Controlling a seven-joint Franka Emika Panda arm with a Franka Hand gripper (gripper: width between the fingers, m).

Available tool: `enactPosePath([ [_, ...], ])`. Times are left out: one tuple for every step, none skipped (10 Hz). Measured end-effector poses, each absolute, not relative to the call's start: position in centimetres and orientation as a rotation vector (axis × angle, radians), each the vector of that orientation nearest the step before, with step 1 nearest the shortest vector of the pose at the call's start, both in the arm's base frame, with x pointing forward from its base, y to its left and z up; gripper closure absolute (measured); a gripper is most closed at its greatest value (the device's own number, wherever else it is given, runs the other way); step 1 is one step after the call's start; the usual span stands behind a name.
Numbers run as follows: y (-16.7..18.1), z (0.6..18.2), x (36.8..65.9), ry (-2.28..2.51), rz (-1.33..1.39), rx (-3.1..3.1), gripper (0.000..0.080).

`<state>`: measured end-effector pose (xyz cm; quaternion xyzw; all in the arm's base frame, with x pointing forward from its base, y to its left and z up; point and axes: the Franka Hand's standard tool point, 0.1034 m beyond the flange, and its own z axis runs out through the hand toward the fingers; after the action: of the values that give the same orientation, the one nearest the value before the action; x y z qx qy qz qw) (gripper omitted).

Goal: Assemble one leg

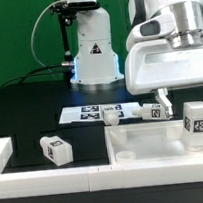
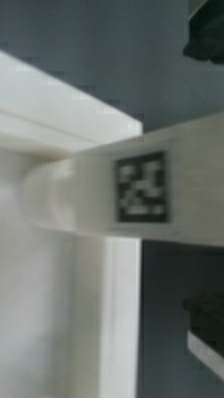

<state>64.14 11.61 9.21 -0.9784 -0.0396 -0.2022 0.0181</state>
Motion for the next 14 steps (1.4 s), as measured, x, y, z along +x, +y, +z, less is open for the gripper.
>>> enactPosePath([
  [11.6, 9.4, 64.6, -0.078, -0.498, -3.057, 0.0151],
  [11.8, 9.4, 64.2, -0.024, -0.327, -3.071, 0.0151],
  [11.8, 9.5, 64.0, -0.027, -0.235, -3.080, 0.0151],
  [11.7, 9.4, 63.7, -0.026, -0.146, -3.085, 0.0151],
  [11.6, 9.3, 63.3, -0.024, -0.023, -3.088, 0.0151],
  [11.4, 9.3, 63.8, 0.024, 0.012, -3.090, 0.0151],
  [11.7, 9.1, 63.8, 0.055, 0.012, -3.090, 0.0151],
  [11.7, 9.1, 63.8, 0.059, 0.012, -3.090, 0.0178],
  [11.6, 9.1, 63.8, 0.061, 0.012, -3.090, 0.0178],
  [11.6, 9.1, 63.8, 0.096, 0.014, -3.088, 0.0347],
  [11.6, 9.1, 63.8, 0.210, 0.016, -3.083, 0.0511],
  [11.5, 9.1, 63.8, 0.351, 0.020, -3.072, 0.0510],
  [11.5, 9.0, 63.8, 0.507, 0.017, -3.051, 0.0510],
  [11.5, 8.9, 63.6, 0.713, -0.021, -3.014, 0.0510],
])
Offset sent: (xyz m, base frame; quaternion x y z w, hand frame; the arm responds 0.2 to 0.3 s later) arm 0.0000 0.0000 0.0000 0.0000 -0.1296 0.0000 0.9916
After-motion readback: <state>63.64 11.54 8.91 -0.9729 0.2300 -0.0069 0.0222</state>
